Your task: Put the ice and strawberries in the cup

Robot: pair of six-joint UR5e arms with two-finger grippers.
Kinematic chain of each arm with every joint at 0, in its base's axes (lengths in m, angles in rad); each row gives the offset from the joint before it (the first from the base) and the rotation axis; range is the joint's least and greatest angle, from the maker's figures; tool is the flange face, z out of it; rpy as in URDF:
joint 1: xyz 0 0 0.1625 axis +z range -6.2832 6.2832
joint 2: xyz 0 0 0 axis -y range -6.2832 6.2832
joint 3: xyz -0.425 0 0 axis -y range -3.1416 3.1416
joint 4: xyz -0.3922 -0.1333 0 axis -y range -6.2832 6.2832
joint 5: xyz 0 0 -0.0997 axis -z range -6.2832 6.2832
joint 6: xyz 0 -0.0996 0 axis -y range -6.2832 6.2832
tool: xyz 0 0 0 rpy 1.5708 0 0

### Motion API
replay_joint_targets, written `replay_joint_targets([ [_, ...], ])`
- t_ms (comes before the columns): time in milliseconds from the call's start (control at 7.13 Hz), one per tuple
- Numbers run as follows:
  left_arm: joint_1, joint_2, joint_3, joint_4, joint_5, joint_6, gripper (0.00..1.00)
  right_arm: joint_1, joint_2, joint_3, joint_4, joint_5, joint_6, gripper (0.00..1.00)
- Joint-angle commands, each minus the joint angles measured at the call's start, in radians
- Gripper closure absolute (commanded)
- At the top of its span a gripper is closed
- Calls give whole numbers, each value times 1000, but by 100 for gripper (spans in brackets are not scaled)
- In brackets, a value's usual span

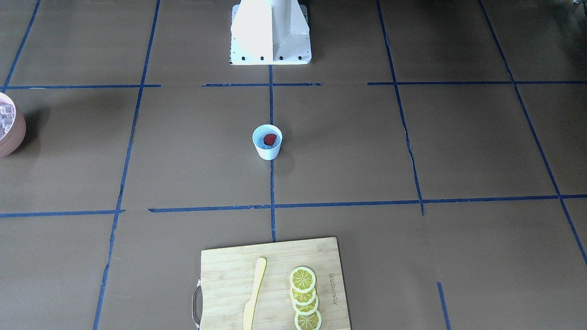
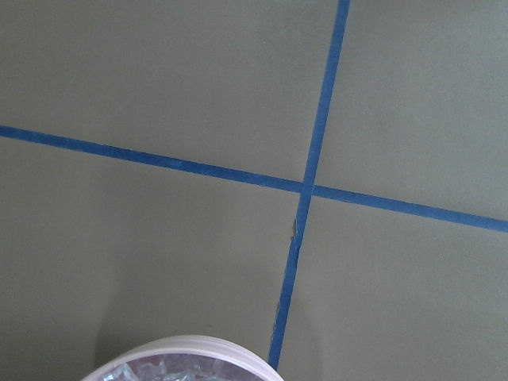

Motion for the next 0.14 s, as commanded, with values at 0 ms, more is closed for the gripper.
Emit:
replay_joint_targets([
  [0, -2, 40, -68, 3, 1, 0, 0, 0, 0, 2, 0, 4, 0, 0],
])
